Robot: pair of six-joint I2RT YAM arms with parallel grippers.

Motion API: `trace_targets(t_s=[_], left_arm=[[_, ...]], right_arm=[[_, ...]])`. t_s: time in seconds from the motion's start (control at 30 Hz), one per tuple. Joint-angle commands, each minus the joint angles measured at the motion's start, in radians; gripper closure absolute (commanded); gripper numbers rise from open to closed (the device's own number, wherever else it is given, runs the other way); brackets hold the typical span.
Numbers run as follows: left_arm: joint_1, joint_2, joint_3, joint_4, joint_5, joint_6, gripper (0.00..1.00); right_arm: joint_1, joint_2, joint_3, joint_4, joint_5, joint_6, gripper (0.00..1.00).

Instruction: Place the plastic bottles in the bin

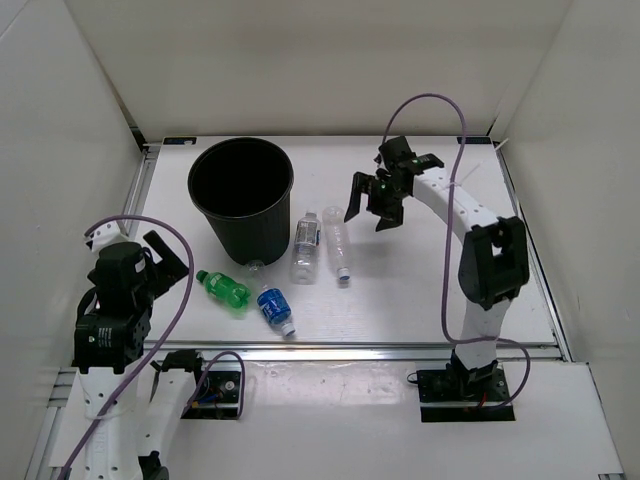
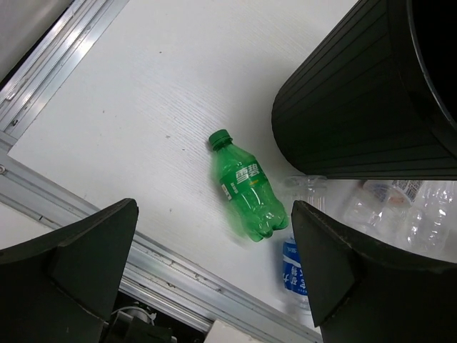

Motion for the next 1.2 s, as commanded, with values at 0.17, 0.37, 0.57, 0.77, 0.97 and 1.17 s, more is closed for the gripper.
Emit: trace_targets(t_s=[0.17,0.37,0.57,0.77,0.97,1.17], left_arm=[[0.000,-0.005,0.017,-0.048,0.002,0.014,0.00],[0.000,0.004,0.017,-0.081,0.013,0.005,0.00],[0.000,0.013,0.008,-0.093,0.013,-0.005,0.00],[0.000,0.046,0.008,-0.093,0.013,-0.005,0.00],[0.000,0.064,-0.002,-0.071,-0.002,0.014,0.00],[0.000,0.064,-0.020,-0.062,-0.036,0.001,0.00]], right_arm=[[0.018,0.201,0.137,0.032,-0.066,-0.049,0.01],[0.018,0.336,0.177,0.032,-0.112,-0.069,0.01],[0.027,0.442,0.272,0.041,-0.175,-0.078,0.01],[0.027,0.482,0.245,0.032,-0.195,-0.055,0.17],[0.027,0.301,0.116,0.017,-0.129,-0.024,0.45],[0.027,-0.003,0.252,-0.009,-0.039,0.011,0.54]])
